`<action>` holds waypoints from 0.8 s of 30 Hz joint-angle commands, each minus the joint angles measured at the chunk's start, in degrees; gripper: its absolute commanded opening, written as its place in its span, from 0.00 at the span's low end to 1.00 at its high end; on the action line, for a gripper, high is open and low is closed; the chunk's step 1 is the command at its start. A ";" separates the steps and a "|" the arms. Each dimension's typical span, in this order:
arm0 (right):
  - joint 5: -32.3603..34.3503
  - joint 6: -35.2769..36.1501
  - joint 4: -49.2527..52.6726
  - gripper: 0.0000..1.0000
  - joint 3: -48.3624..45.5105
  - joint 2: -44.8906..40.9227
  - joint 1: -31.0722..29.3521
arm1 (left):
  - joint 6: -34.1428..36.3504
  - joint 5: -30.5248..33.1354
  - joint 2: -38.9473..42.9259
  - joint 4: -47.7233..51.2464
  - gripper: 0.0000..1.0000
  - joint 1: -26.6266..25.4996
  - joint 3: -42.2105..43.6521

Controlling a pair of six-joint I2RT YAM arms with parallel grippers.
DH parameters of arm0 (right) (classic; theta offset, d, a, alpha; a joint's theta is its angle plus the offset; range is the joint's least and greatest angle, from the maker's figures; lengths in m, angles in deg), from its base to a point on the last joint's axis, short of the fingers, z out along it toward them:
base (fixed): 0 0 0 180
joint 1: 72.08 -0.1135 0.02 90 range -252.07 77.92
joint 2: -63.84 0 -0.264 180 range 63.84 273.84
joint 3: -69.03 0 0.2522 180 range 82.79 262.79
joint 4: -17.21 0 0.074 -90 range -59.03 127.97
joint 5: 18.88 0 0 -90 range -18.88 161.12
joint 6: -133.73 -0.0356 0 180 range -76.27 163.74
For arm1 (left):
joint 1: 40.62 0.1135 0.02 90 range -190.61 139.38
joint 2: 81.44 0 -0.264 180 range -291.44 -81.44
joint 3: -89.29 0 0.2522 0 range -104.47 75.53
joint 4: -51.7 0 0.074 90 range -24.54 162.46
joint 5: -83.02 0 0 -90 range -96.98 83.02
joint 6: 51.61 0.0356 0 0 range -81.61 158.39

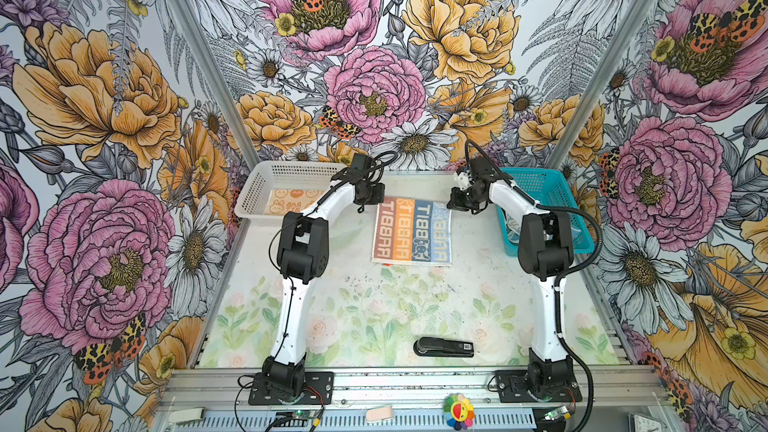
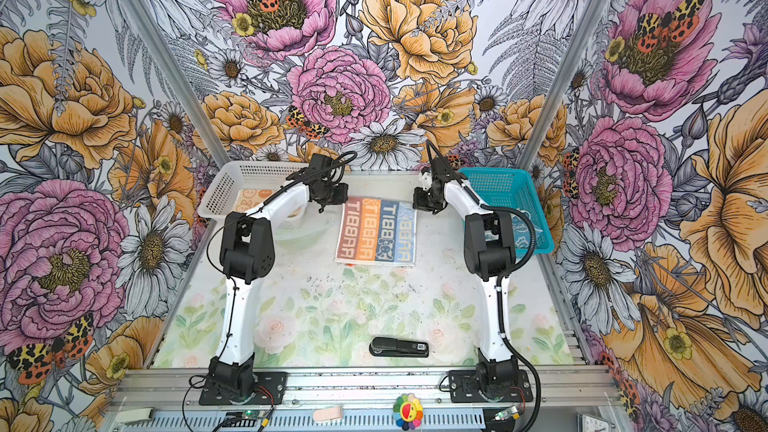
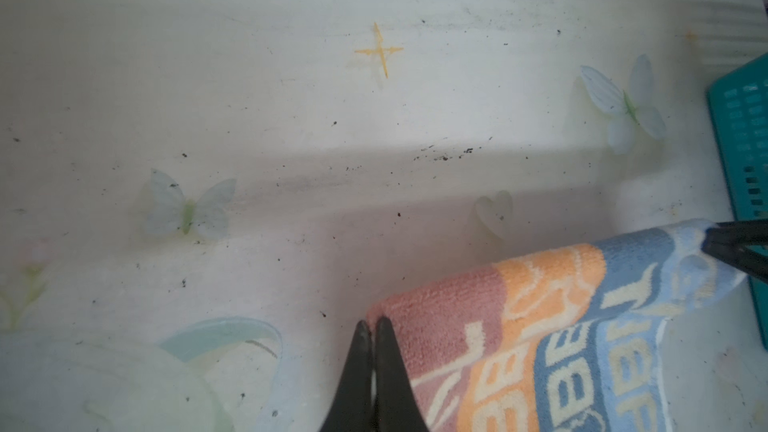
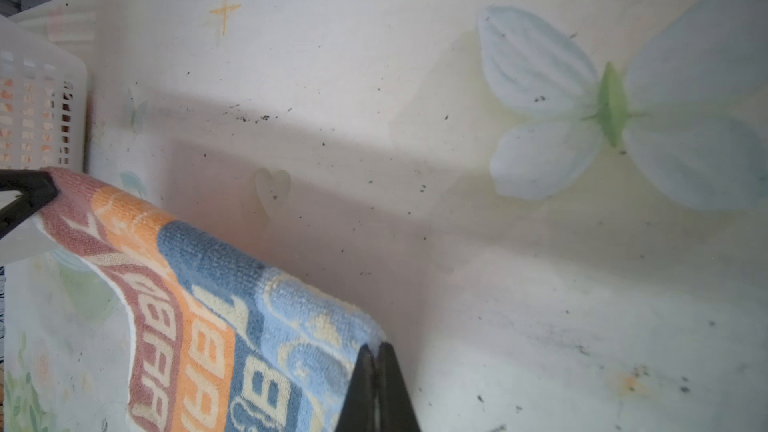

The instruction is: Fold and stack the towels

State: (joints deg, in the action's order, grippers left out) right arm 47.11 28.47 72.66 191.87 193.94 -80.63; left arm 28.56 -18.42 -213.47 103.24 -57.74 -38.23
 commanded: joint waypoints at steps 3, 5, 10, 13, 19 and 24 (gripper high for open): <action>-0.17 1.66 0.58 0.00 -5.93 -6.12 -0.10 | 0.47 2.24 6.15 -2.29 0.00 -0.08 7.86; -0.20 1.67 0.50 0.00 -8.49 -7.84 -0.21 | -0.23 2.39 8.30 -3.72 0.00 -0.35 11.67; 0.08 1.62 0.24 0.00 -14.69 -11.71 -0.82 | -2.18 3.44 13.25 -6.99 0.00 -0.89 20.34; 0.32 1.35 -0.75 0.00 -18.94 -13.84 -1.27 | -3.81 2.72 15.20 -9.14 0.00 -1.13 24.65; 0.94 0.34 -3.66 0.00 -25.87 -15.76 -2.05 | -4.90 4.57 16.67 -10.62 0.00 -2.39 29.91; 0.96 -0.42 -4.69 0.00 -29.45 -19.61 -2.34 | -6.76 6.08 20.03 -10.62 0.00 -2.19 32.59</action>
State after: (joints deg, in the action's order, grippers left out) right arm 45.75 28.29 68.86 163.28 179.03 -83.28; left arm 23.51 -17.22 -197.84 94.02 -60.87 -6.75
